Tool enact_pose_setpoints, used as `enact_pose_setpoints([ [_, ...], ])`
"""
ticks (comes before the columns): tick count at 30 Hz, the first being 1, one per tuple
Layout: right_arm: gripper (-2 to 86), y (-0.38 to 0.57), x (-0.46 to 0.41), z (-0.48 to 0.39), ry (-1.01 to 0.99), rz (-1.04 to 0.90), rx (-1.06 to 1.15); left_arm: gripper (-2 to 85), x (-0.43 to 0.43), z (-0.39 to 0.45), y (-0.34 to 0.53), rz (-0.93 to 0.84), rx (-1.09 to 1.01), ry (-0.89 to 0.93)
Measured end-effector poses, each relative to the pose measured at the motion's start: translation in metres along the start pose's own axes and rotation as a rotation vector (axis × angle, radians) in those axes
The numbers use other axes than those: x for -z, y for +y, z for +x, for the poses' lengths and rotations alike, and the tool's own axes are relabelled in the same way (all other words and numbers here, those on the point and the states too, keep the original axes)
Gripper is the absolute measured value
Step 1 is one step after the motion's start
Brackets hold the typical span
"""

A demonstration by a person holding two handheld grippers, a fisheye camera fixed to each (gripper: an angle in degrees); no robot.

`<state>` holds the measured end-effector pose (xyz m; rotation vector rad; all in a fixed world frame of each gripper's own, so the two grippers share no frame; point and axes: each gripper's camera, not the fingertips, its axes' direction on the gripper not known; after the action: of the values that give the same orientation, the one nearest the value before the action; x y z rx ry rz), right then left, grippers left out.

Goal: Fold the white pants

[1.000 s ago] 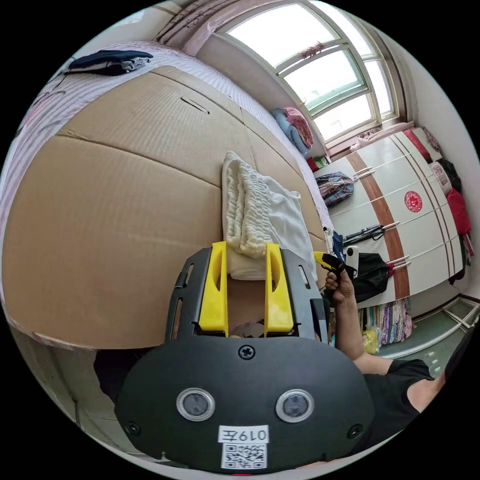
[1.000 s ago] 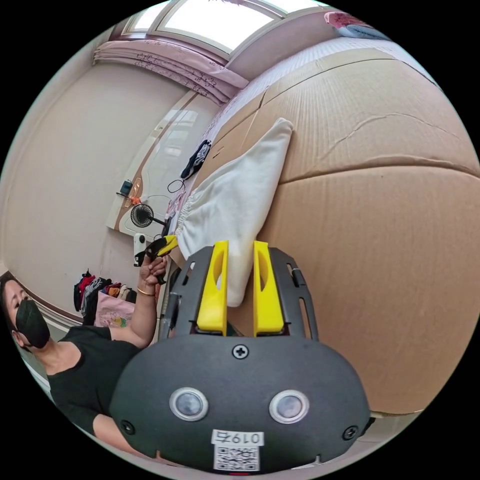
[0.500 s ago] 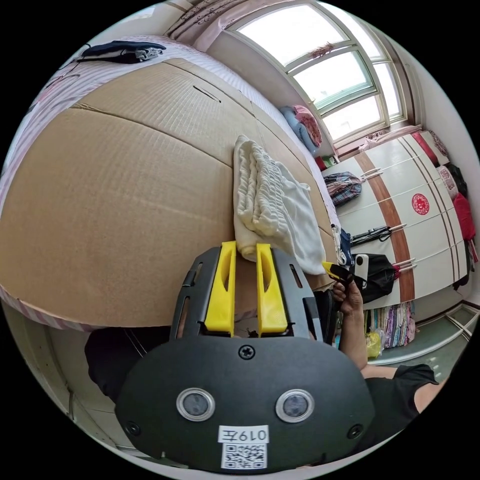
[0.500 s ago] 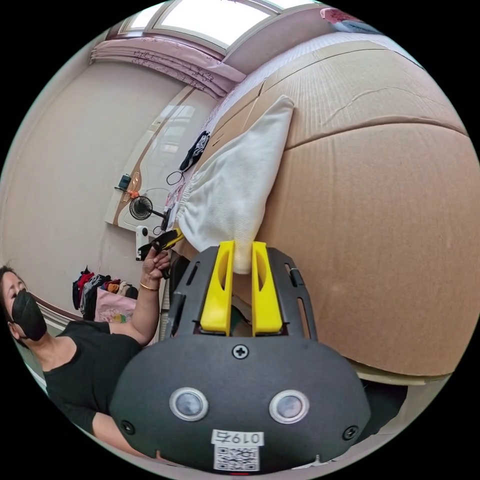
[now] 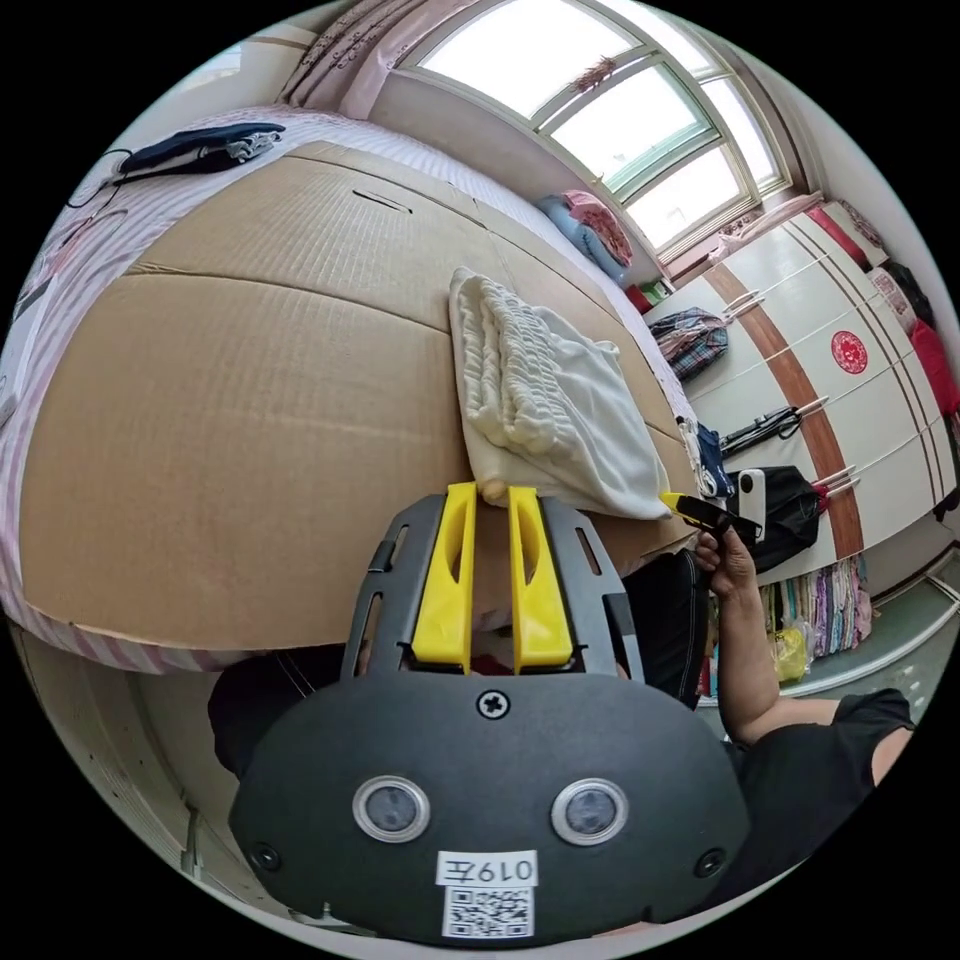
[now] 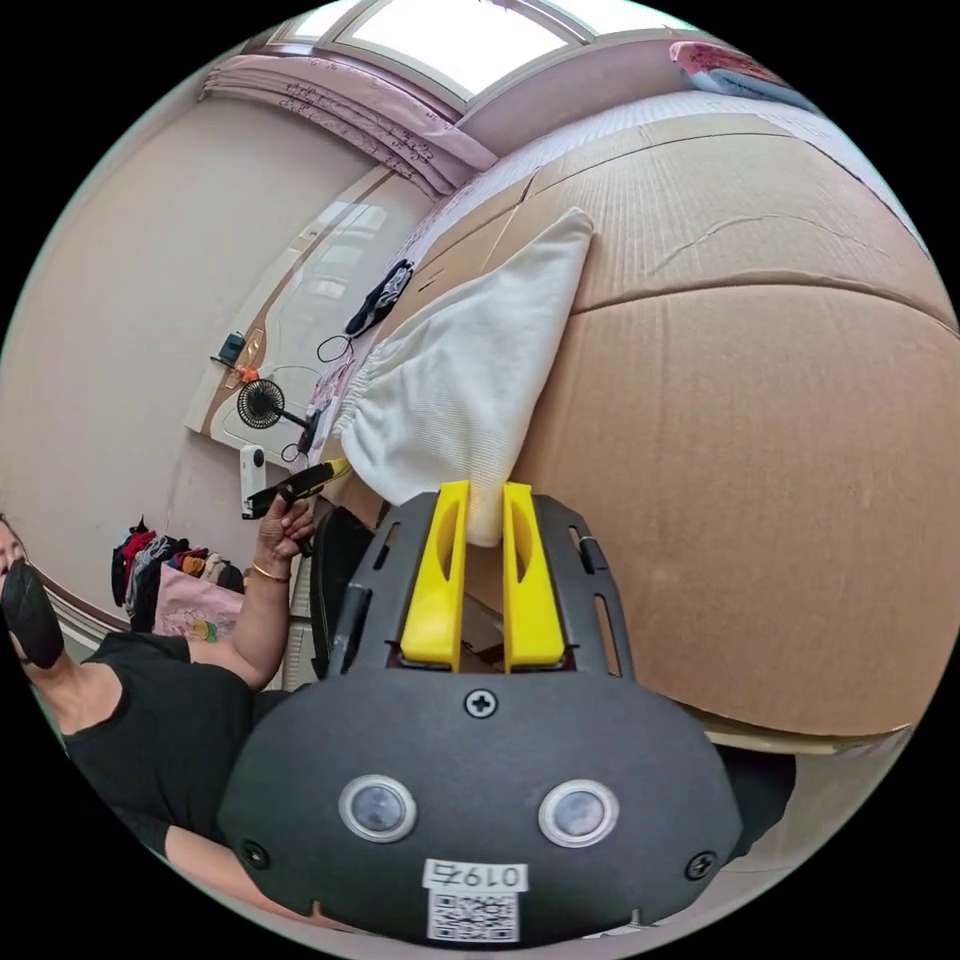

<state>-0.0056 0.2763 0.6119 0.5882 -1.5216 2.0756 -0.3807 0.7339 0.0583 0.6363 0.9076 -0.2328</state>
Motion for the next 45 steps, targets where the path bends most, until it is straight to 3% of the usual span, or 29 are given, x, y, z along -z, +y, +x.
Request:
enact_pose_setpoints([
  [4,3.5,0.023,-0.007,0.040,0.172,0.132,0.138,1.5,0.025,0.039,0.036,0.113,-0.067,-0.035],
  [8,0.8,0.051,-0.058,0.026,0.580,0.242,0.404,2.3,0.037,0.123,0.075,0.211,-0.340,-0.339],
  [15,-0.9,0.075,-0.226,0.059,0.651,0.132,0.722,2.2,-0.020,0.245,0.118,0.154,-0.731,-0.719],
  [19,-1.0,0.086,-0.337,0.090,0.677,0.045,0.905,1.7,-0.037,0.276,0.130,0.111,-0.815,-0.732],
  [24,-1.0,0.094,-0.435,0.142,0.843,0.208,1.024,2.2,-0.047,0.314,0.143,0.099,-0.898,-0.771],
  [26,-0.9,0.089,-0.477,0.174,0.835,0.152,1.070,2.4,-0.052,0.326,0.146,0.073,-0.932,-0.780],
  [36,2.3,0.058,-0.595,0.314,0.922,0.071,1.089,1.3,-0.072,0.377,0.161,0.053,-1.049,-0.837],
  [45,-0.8,0.032,-0.656,0.409,0.902,0.082,1.091,1.0,-0.080,0.396,0.160,0.050,-1.066,-0.787],
])
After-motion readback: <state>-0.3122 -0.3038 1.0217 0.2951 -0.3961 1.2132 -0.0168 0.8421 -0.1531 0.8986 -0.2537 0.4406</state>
